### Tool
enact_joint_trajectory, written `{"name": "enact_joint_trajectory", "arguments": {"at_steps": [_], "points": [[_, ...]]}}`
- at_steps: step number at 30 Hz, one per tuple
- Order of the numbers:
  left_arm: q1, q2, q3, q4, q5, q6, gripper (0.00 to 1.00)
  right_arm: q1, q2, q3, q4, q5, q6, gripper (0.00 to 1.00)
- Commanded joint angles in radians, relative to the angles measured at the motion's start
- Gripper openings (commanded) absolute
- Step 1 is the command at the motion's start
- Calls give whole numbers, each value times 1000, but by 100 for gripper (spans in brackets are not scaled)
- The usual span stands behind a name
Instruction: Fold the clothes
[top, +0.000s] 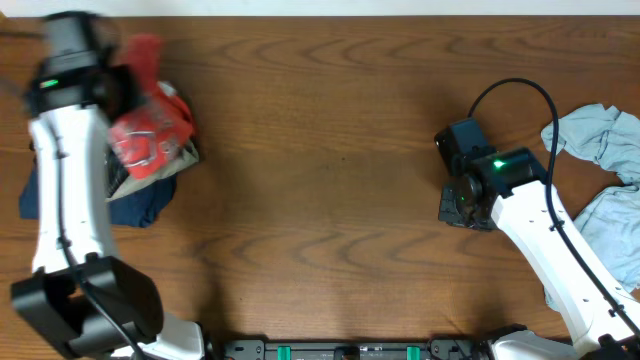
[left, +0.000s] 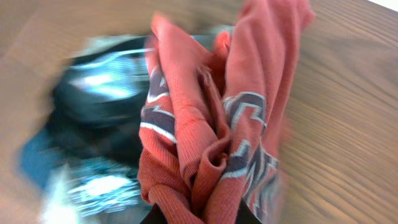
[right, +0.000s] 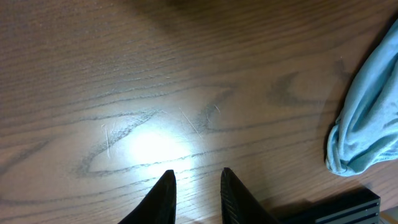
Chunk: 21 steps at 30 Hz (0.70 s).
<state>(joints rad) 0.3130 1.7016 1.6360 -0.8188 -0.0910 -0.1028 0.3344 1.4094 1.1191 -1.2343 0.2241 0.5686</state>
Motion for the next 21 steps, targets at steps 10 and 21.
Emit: {"name": "enact_joint_trajectory", "arguments": {"at_steps": [10,21], "points": [[337,74,-3,-93,66,-225,56,-9,-9,13,0,11,-28,23],[355,53,-2,-89,262,-225,98,-9,-9,13,27,11,-28,42]]}}
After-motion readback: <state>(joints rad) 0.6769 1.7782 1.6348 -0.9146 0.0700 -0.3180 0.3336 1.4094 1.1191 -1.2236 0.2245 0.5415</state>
